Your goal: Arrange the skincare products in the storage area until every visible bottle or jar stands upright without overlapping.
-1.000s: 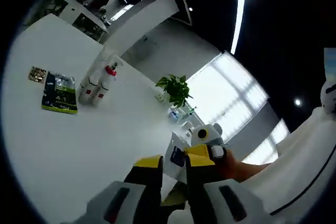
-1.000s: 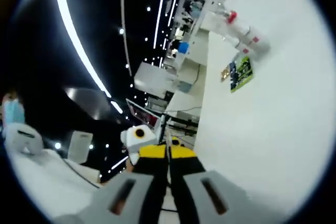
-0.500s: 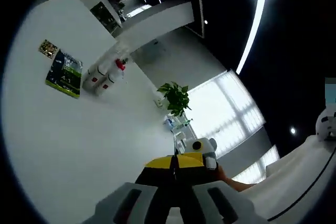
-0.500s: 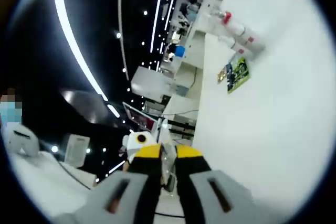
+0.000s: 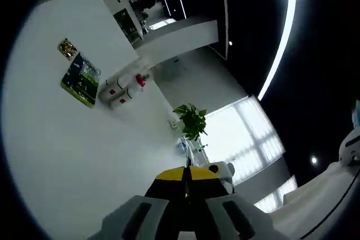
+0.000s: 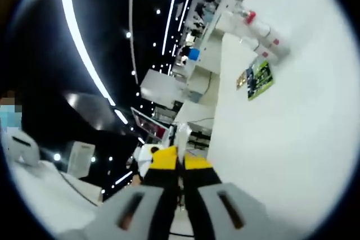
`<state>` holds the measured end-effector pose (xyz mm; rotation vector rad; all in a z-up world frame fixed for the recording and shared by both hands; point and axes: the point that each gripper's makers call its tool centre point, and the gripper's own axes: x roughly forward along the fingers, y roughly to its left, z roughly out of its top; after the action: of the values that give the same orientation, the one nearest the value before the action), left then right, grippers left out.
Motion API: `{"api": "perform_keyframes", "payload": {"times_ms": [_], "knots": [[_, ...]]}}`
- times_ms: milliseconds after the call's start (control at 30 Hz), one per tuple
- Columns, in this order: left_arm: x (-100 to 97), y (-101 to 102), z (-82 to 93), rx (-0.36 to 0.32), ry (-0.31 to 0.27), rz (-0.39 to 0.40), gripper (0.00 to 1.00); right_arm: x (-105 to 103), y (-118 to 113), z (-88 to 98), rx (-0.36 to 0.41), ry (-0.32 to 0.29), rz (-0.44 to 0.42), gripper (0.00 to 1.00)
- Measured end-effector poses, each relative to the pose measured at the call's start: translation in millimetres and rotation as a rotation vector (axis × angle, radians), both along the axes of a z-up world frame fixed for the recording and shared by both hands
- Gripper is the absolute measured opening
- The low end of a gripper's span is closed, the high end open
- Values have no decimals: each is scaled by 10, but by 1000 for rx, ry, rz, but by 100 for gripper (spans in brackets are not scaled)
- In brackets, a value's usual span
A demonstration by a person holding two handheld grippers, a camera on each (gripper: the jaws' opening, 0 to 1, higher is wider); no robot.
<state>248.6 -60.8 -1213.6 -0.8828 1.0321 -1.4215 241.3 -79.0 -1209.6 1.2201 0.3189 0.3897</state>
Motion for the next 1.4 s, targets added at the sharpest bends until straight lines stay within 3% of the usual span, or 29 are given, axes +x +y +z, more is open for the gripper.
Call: {"api": "perform_keyframes", "payload": {"times_ms": [267, 367, 467, 533, 733, 900, 1000, 1133, 1300, 1400], "knots": [[-26, 38, -43, 11, 0, -17, 0, 3, 3, -26, 14, 15, -8, 0], [-35, 60, 18, -27, -2, -44, 2, -11, 31, 48, 39, -3, 16, 0], [64, 67, 19, -17, -39, -18, 7, -29, 97, 40, 17, 8, 71, 0], [119, 77, 43, -22, -16, -18, 9, -27, 132, 48, 18, 5, 88, 0], [182, 65, 105, -37, -33, -14, 8, -5, 242, 30, 30, 19, 115, 0], [174, 93, 89, -21, -63, -17, 1, 8, 289, 2, 7, 23, 111, 0], [179, 113, 47, 3, -81, -9, 0, 23, 282, -31, -58, 11, 87, 3], [181, 141, 23, 13, -103, -3, 0, 35, 289, -52, -61, 17, 87, 4], [146, 153, 36, 7, -78, -22, 0, 67, 232, -70, -68, 22, 47, 12], [120, 153, 34, 4, -69, -27, 0, 73, 228, -57, -72, 18, 50, 11]]}}
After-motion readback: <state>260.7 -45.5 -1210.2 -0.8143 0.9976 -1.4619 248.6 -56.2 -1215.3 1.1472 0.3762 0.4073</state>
